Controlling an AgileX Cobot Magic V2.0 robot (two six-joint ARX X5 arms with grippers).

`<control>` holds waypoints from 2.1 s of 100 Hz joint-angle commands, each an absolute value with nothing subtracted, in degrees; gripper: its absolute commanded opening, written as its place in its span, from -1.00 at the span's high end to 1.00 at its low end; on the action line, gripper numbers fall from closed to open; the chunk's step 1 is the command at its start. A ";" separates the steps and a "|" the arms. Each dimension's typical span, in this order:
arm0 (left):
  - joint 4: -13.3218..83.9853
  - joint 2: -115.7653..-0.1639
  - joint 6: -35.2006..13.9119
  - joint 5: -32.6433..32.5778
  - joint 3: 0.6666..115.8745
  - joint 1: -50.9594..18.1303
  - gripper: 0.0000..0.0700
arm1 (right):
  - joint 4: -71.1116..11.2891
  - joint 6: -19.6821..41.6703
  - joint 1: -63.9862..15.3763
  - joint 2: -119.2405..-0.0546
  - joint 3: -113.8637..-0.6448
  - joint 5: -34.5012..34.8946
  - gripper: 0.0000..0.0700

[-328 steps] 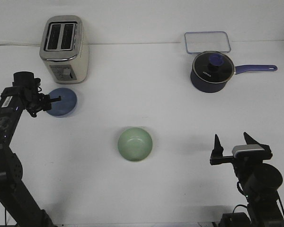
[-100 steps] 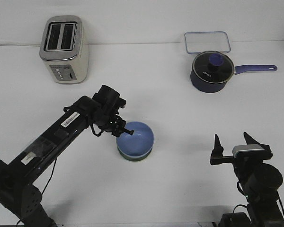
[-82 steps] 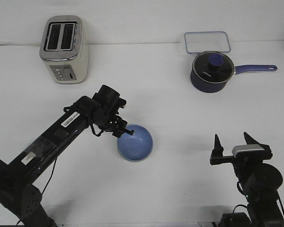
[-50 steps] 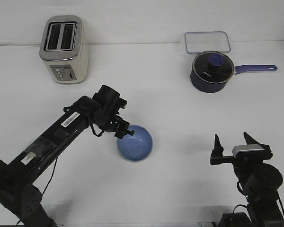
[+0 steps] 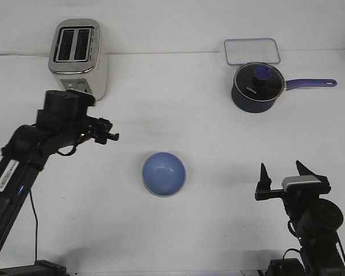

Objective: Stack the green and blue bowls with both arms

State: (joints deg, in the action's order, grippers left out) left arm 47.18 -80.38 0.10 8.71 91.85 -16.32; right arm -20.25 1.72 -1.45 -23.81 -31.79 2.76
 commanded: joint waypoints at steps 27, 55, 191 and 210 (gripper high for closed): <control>34.06 -59.44 -1.89 4.67 75.11 -8.01 0.45 | -19.51 1.69 -1.50 -23.99 -32.58 2.57 -0.87; 17.98 -37.87 -4.12 3.77 48.77 -7.09 0.36 | -19.57 1.69 -1.50 -23.99 -32.58 2.57 -0.87; 14.90 -25.04 -5.45 0.56 33.30 -7.09 0.97 | -19.66 1.67 -1.50 -23.99 -32.58 2.57 1.00; 14.90 -25.04 -5.45 0.56 33.30 -7.09 0.97 | -19.68 1.69 -1.50 -23.99 -32.58 2.57 1.00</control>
